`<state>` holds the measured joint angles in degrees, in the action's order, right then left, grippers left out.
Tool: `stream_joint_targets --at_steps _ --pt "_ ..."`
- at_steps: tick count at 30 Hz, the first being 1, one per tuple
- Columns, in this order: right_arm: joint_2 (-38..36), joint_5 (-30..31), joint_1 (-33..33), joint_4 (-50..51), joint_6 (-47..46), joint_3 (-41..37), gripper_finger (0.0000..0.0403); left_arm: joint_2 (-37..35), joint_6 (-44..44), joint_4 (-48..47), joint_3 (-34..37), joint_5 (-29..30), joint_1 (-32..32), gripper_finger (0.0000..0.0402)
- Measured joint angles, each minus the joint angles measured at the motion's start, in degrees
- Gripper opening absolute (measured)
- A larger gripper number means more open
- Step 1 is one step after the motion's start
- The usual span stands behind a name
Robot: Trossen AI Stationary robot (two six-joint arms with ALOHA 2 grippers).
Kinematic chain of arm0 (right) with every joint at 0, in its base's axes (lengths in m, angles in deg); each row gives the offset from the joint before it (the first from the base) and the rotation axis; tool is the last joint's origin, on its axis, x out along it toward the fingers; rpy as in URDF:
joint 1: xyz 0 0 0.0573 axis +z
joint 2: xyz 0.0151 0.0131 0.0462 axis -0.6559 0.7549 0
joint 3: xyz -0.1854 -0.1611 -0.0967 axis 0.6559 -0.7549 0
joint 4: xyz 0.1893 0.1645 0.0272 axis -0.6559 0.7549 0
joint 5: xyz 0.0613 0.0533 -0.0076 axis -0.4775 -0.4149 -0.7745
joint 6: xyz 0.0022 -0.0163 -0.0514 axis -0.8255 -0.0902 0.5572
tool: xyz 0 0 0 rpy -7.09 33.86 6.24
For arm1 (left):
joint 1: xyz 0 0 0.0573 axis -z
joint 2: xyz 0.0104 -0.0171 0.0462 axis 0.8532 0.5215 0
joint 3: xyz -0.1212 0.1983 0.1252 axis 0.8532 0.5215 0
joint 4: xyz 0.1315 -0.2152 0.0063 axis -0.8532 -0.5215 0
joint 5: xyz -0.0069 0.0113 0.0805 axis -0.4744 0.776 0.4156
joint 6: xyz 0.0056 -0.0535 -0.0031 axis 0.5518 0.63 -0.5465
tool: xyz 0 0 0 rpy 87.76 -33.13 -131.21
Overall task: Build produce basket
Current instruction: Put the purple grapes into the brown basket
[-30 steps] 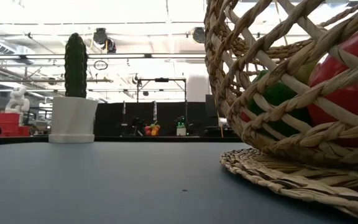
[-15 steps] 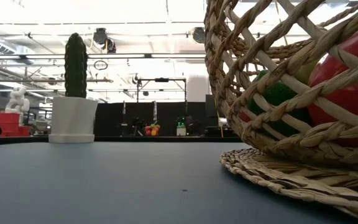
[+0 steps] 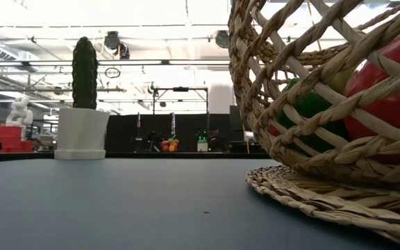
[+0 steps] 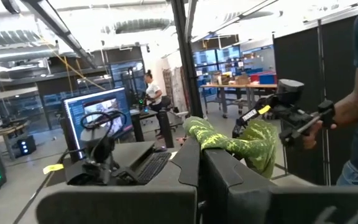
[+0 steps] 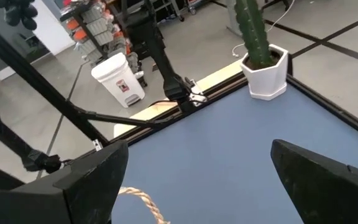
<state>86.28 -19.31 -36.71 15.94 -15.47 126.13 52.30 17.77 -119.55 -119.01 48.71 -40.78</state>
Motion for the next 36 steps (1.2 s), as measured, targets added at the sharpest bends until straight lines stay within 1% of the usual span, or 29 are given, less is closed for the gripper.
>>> stream_joint_targets --at_steps 6,10,18,25,36 --pt "2.02 0.01 2.27 -1.95 -0.04 0.0 0.0389 0.0 1.22 -0.02 0.0 2.96 0.0 0.0003" --pt "2.7 0.01 3.35 -3.69 0.02 0.0 0.0389 0.3 2.01 0.03 0.0 3.44 0.0 0.0002" --pt "1.95 0.03 3.41 -3.98 1.42 0.0 0.0389 1.54 3.09 0.02 0.03 4.53 0.01 0.0002" --pt "0.05 0.03 3.41 -3.93 5.06 0.0 0.0389 3.17 3.48 1.26 0.04 9.42 0.0 0.0002" --pt "-5.78 0.05 3.05 -2.24 14.08 0.0 0.0389 5.68 2.5 5.68 0.0 17.75 -0.02 0.0002"
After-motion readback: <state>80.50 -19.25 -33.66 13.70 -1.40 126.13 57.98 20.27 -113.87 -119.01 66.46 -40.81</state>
